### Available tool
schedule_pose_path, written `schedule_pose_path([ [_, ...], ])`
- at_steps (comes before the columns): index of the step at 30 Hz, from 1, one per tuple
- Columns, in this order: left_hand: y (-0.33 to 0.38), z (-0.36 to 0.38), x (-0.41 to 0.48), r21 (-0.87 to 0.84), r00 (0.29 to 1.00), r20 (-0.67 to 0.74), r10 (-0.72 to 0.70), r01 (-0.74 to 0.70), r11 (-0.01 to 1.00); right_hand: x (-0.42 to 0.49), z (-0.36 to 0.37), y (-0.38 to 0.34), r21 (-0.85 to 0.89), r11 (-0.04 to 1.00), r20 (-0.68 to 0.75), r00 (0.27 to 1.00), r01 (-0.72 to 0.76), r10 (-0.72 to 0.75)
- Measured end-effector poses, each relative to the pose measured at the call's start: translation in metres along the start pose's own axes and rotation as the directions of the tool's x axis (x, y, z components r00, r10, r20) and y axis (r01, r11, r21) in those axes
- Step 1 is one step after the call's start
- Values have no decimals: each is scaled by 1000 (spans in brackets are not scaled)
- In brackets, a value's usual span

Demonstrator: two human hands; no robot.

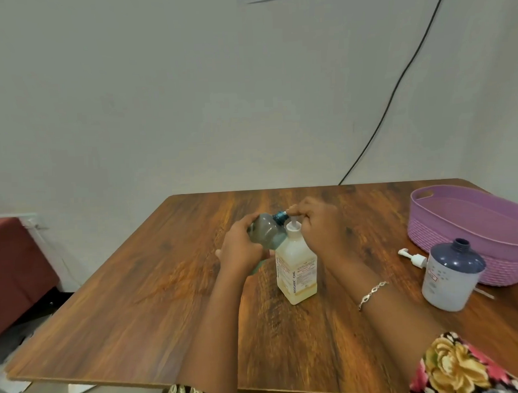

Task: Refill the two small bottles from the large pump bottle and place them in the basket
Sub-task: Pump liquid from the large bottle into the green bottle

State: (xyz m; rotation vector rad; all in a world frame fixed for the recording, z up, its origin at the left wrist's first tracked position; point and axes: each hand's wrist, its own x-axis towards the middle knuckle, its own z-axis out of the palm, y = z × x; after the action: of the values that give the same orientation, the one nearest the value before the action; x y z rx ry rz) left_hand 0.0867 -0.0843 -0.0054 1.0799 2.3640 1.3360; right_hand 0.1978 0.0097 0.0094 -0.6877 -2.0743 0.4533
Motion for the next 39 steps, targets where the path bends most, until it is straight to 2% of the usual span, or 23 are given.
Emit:
schedule_pose_path([
  [4, -8, 6, -1, -84, 1000, 13, -8, 9, 996, -8, 6, 5, 42, 999, -7, 1000, -13, 13],
  [8, -6, 2, -1, -37, 1000, 20, 5, -4, 999, -1, 0, 1, 88, 995, 24, 999, -38, 36],
  [12, -1, -5, 1, 5, 999, -15, 32, -32, 999, 18, -6, -3, 9, 999, 81, 996, -46, 45],
  [17, -6, 1, -2, 14, 1000, 17, 7, -7, 1000, -5, 2, 5, 33, 999, 27, 999, 30, -31],
  [22, -5, 0, -4, 21, 999, 40, -3, 2, 1000, -5, 1, 6, 35, 999, 57, 998, 35, -37],
  [27, 5, -10, 4, 42, 998, 45, 41, -43, 998, 21, -10, 4, -108, 990, 225, 972, 92, -66],
  [34, -5, -1, -1, 137, 998, 65, 17, -26, 990, -1, 3, 14, -80, 994, 156, 986, 73, -60],
  [39, 4, -6, 1, 143, 998, 37, 42, -47, 989, 7, -5, 9, -167, 970, 194, 970, 177, -144],
])
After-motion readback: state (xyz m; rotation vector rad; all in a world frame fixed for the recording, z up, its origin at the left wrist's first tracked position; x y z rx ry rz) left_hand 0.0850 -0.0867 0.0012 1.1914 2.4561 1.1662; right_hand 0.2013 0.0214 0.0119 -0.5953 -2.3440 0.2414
